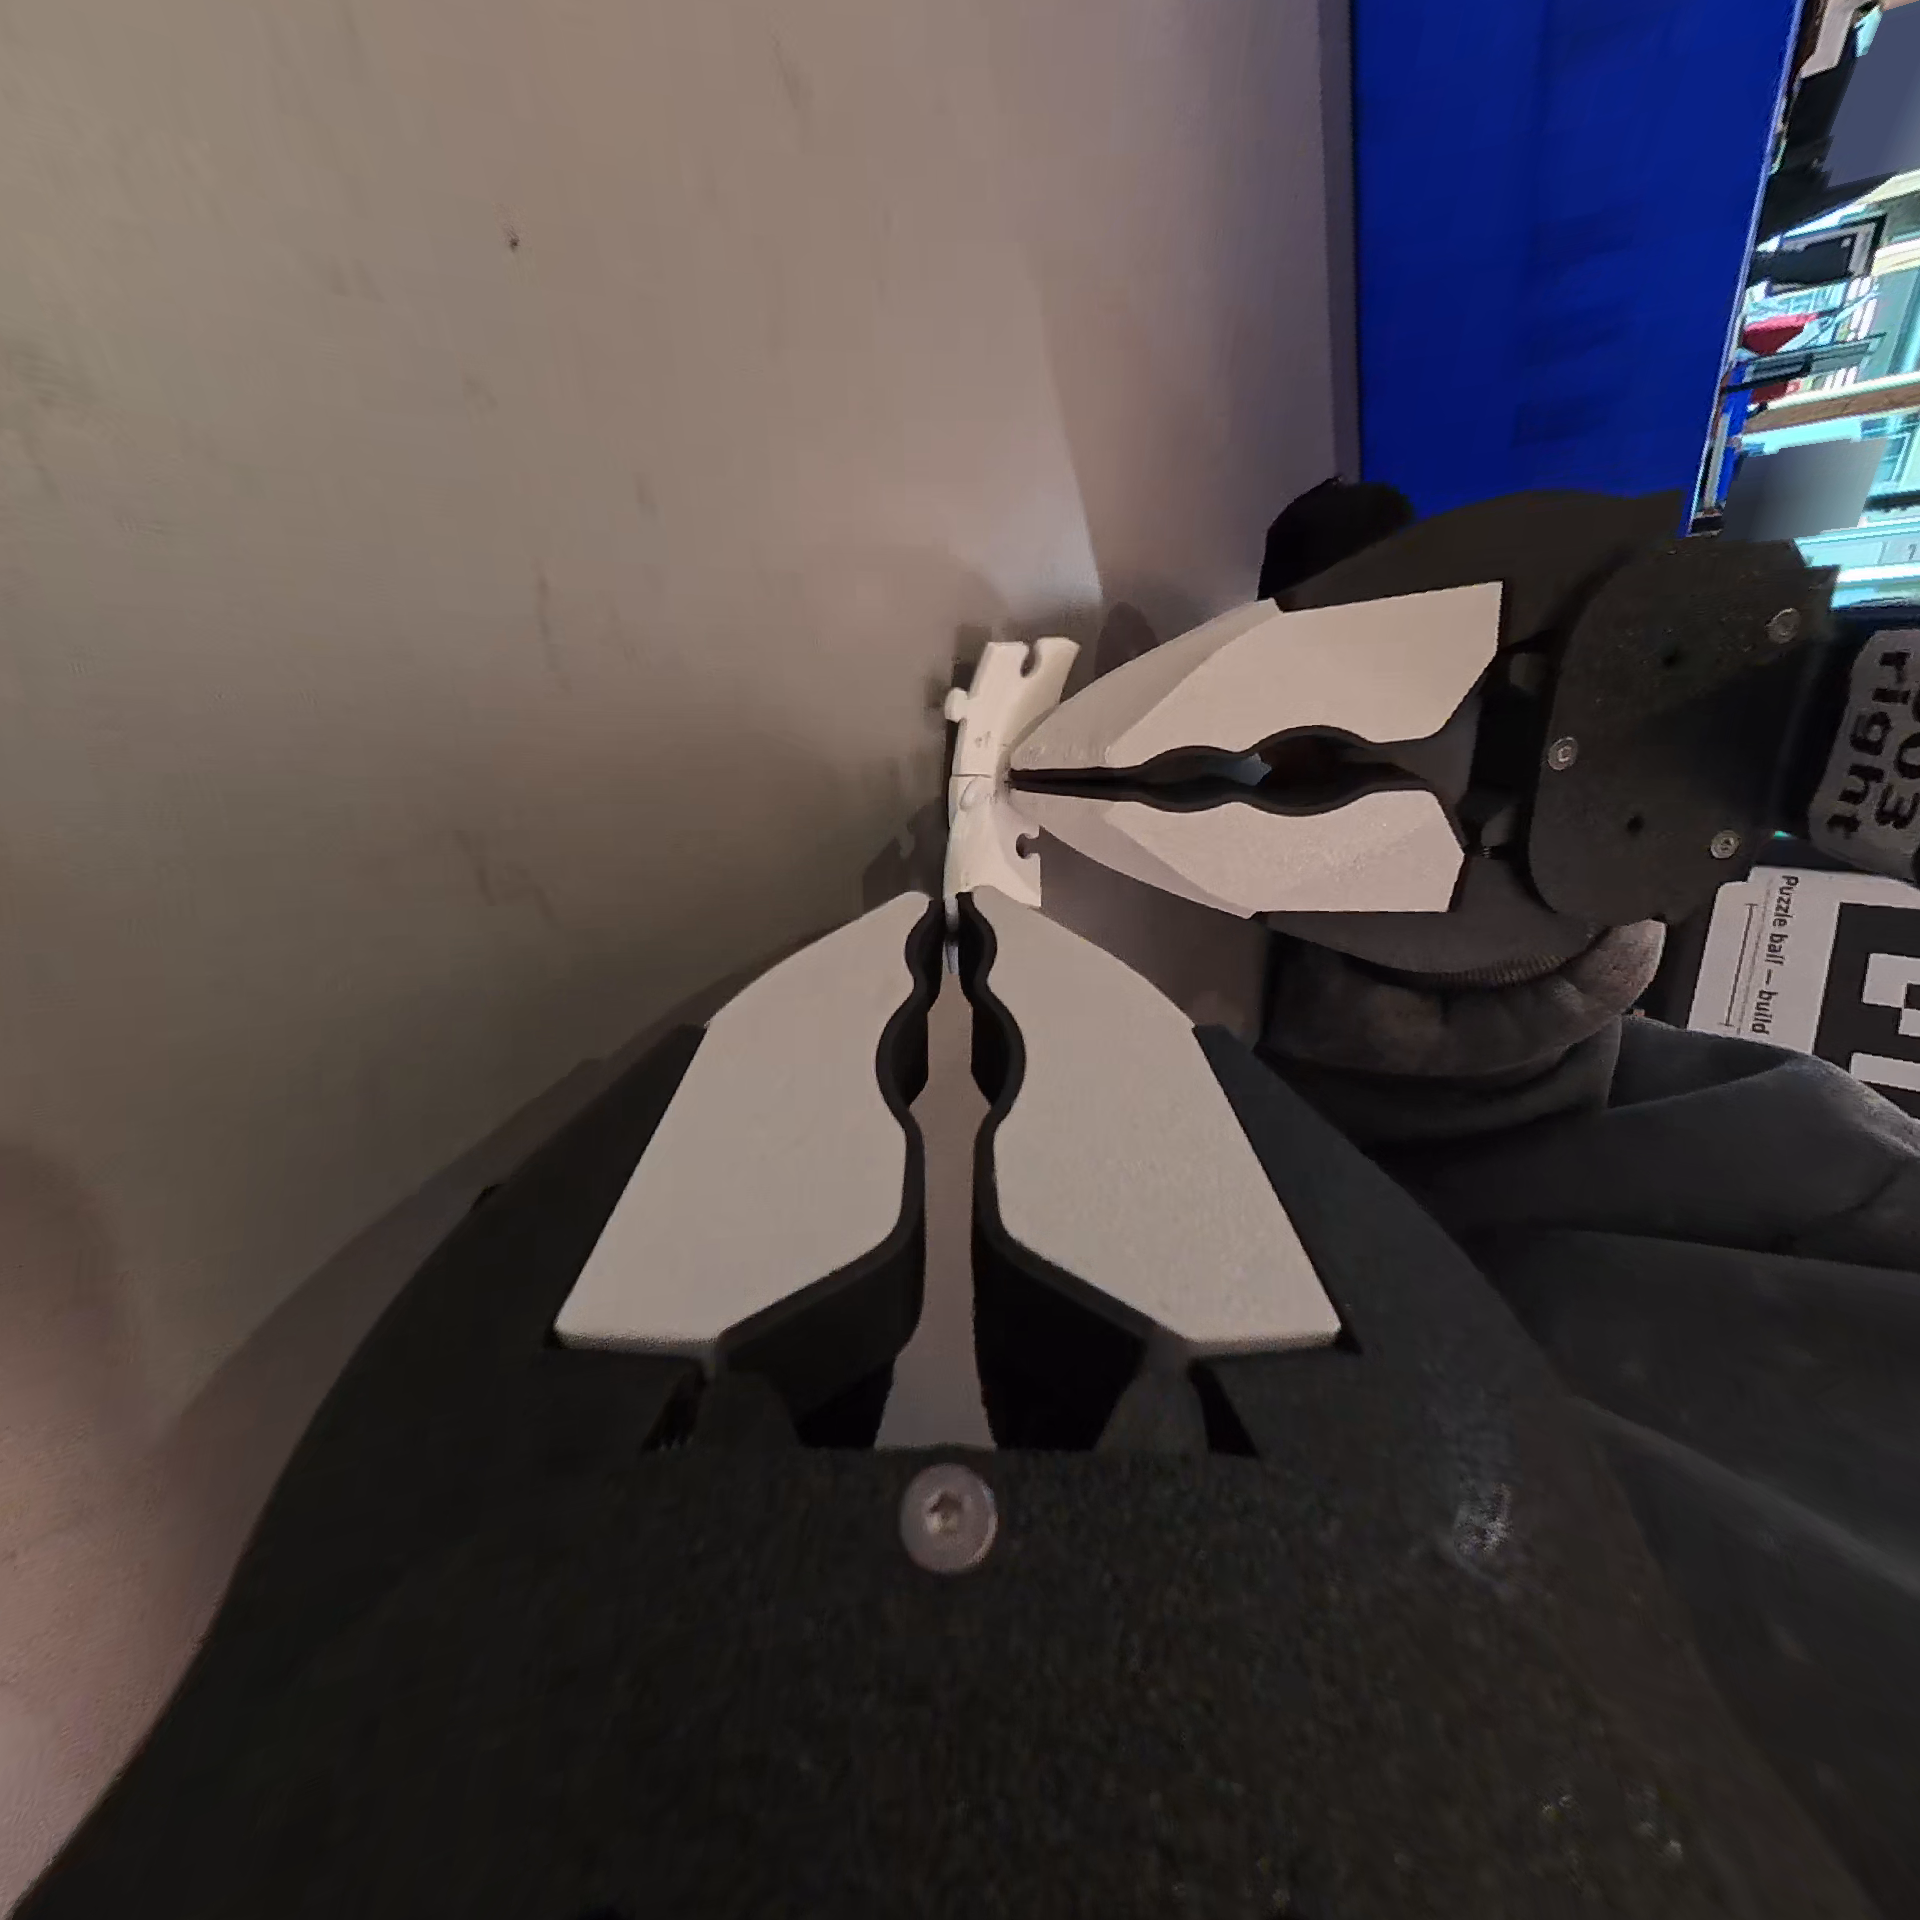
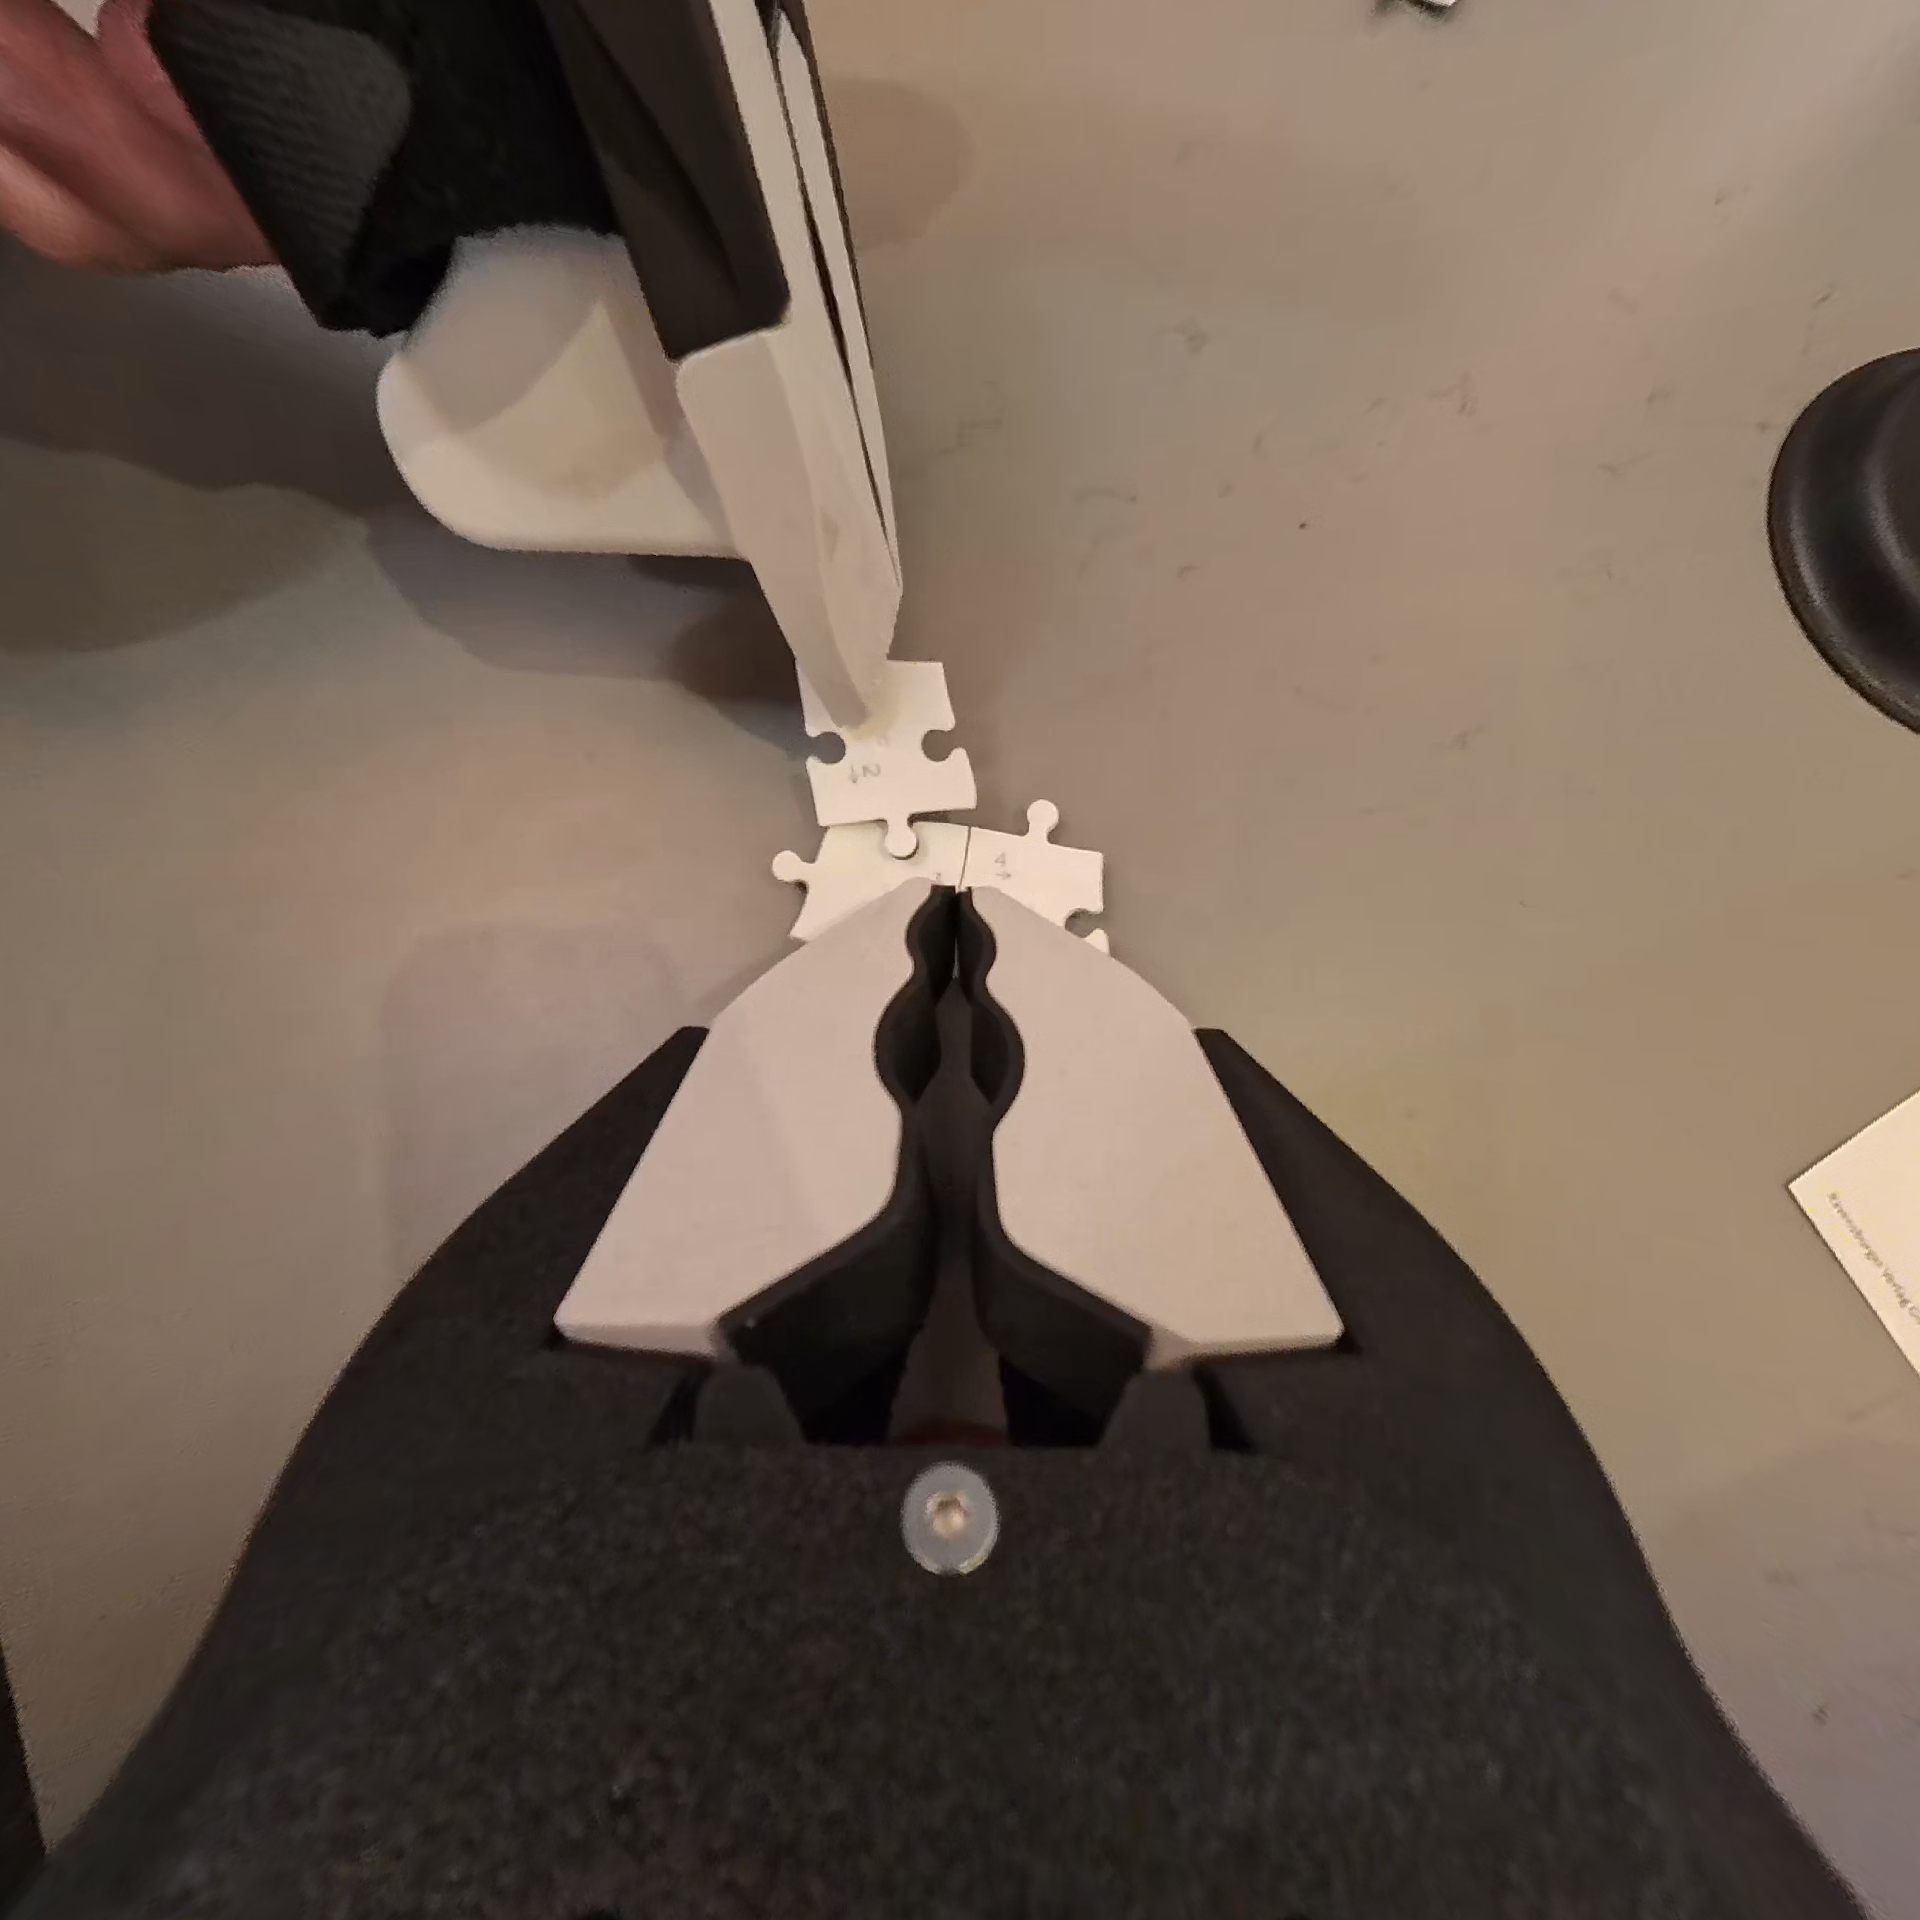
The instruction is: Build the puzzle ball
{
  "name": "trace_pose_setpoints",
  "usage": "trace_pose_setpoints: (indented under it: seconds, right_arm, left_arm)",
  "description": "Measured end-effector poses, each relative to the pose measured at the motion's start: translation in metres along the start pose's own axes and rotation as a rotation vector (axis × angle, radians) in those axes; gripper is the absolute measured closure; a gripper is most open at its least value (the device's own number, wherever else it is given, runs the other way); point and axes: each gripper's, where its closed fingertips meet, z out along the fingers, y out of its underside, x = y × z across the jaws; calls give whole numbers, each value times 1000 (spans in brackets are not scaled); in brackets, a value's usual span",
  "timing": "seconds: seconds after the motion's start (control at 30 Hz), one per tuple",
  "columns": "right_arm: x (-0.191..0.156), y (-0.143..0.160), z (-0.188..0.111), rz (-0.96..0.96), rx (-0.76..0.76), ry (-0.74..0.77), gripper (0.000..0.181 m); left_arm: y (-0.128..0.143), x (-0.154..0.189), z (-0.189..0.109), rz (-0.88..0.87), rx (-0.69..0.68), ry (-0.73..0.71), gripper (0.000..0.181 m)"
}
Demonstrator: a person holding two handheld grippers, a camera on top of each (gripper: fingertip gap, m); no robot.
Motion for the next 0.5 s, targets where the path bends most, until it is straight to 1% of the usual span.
trace_pose_setpoints:
  seconds: [0.13,0.33,0.43,0.5]
  right_arm:
    - [-1,-4,-3,-25,15,5,181]
    - [-11,-9,-3,-80,36,16,181]
    - [-8,-10,0,-74,33,51,181]
    - [-9,-12,1,-56,37,43,181]
  left_arm:
    - [0,-3,0,-4,-31,-10,179]
    - [0,-2,1,16,-116,-29,179]
    - [0,-1,2,34,-152,-41,179]
    - [-1,0,3,38,-170,-42,179]
